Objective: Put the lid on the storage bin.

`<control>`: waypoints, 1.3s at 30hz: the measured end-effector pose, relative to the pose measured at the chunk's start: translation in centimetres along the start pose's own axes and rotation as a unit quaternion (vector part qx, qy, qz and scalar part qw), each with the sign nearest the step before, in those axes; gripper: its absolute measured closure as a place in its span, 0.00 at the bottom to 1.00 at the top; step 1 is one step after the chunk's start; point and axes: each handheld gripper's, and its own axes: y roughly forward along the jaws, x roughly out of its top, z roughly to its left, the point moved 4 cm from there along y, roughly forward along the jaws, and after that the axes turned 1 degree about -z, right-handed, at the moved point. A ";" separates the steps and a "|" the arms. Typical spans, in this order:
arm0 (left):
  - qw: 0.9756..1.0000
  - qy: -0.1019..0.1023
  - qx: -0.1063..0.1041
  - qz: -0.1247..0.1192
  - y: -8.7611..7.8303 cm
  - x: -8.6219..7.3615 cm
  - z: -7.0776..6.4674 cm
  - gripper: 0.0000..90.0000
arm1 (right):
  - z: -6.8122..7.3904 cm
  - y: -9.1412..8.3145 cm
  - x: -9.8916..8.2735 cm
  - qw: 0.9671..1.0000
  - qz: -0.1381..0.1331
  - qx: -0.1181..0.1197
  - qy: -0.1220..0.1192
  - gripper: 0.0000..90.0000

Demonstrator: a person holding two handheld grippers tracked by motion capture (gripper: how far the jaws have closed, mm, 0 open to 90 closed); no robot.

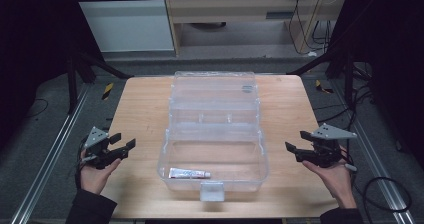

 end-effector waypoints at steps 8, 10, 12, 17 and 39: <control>1.000 0.003 0.001 -0.007 0.4 2.0 -0.5 0.39 | 2.0 0.0 2.6 0.998 0.012 0.036 -0.041 0.40; 1.000 -0.002 -0.008 -0.008 0.8 2.2 -0.8 0.40 | 2.4 0.1 3.2 0.997 0.017 0.047 -0.051 0.41; 1.000 0.007 -0.009 -0.002 0.9 2.2 -1.0 0.40 | 2.9 0.1 3.7 0.996 0.020 0.054 -0.061 0.43; 1.000 0.008 -0.013 0.003 0.8 1.8 -1.0 0.43 | 3.8 0.4 4.8 0.994 0.023 0.074 -0.074 0.46; 0.995 0.073 -0.067 0.006 1.2 6.2 -3.3 0.52 | 11.3 2.7 6.4 0.963 0.086 0.201 -0.161 0.59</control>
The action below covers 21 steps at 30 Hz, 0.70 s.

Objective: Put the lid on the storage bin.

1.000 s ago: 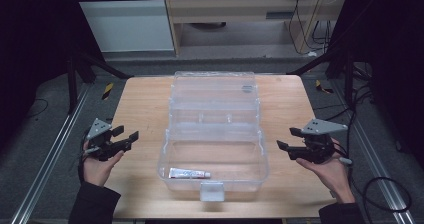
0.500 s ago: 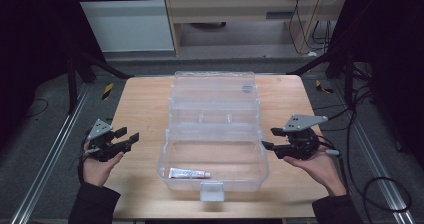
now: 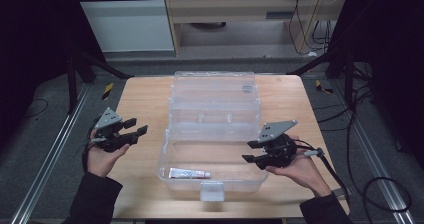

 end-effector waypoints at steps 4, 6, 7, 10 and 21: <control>0.999 0.032 -0.009 0.014 0.7 1.3 -0.8 0.52 | 1.1 1.1 0.5 1.000 0.016 0.020 -0.017 0.61; 0.999 0.038 -0.013 0.015 0.8 1.6 -1.0 0.52 | 1.3 1.3 0.5 0.999 0.020 0.025 -0.021 0.61; 0.999 0.045 -0.023 0.014 1.0 2.2 -1.4 0.52 | 1.6 1.8 0.7 0.999 0.024 0.039 -0.024 0.61; 0.997 0.064 -0.033 0.017 1.4 3.2 -1.9 0.52 | 2.0 2.4 0.8 0.998 0.030 0.049 -0.026 0.61; 0.989 0.121 -0.072 0.033 2.5 6.5 -3.4 0.51 | 3.5 4.3 1.3 0.993 0.056 0.087 -0.051 0.61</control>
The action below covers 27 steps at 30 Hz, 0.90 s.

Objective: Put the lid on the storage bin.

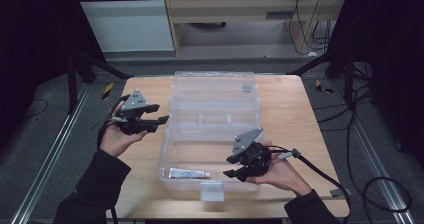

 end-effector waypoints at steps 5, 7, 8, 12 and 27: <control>1.000 0.023 -0.006 0.005 0.4 1.1 -0.1 0.49 | 0.3 0.6 0.1 1.000 0.007 0.010 -0.005 0.61; 1.000 0.026 -0.015 0.000 0.7 1.9 0.0 0.49 | 0.5 1.1 0.1 1.000 0.015 0.018 -0.011 0.61; 0.999 0.028 -0.017 -0.001 0.8 2.1 0.0 0.49 | 0.6 1.2 0.1 1.000 0.016 0.019 -0.012 0.61; 0.999 0.038 -0.028 -0.001 1.2 3.1 0.3 0.49 | 0.9 1.5 0.0 0.999 0.021 0.029 -0.016 0.60; 0.991 0.104 -0.082 0.032 4.2 5.3 0.2 0.49 | 1.9 3.2 -0.5 0.997 0.044 0.057 -0.025 0.60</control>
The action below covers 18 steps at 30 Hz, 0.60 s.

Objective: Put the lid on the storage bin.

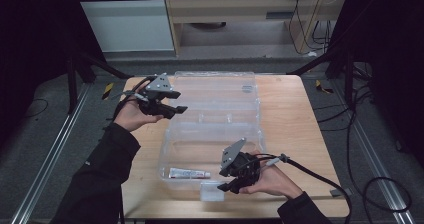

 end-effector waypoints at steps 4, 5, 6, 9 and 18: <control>1.000 0.017 -0.016 0.016 1.2 0.2 0.2 0.52 | 0.0 0.6 -0.1 1.000 0.012 0.007 0.000 0.61; 0.999 0.019 -0.017 0.018 1.4 0.2 0.2 0.52 | 0.0 0.7 -0.2 1.000 0.016 0.007 0.001 0.61; 0.999 0.026 -0.020 0.020 1.5 0.2 0.3 0.52 | 0.0 0.8 -0.2 1.000 0.019 0.009 0.001 0.62; 0.999 0.034 -0.031 0.024 1.8 0.2 0.5 0.54 | 0.0 1.2 -0.3 1.000 0.029 0.013 0.001 0.64; 0.994 0.056 -0.067 0.065 3.5 0.3 0.7 0.64 | -0.2 2.1 -0.6 0.998 0.059 0.022 0.012 0.69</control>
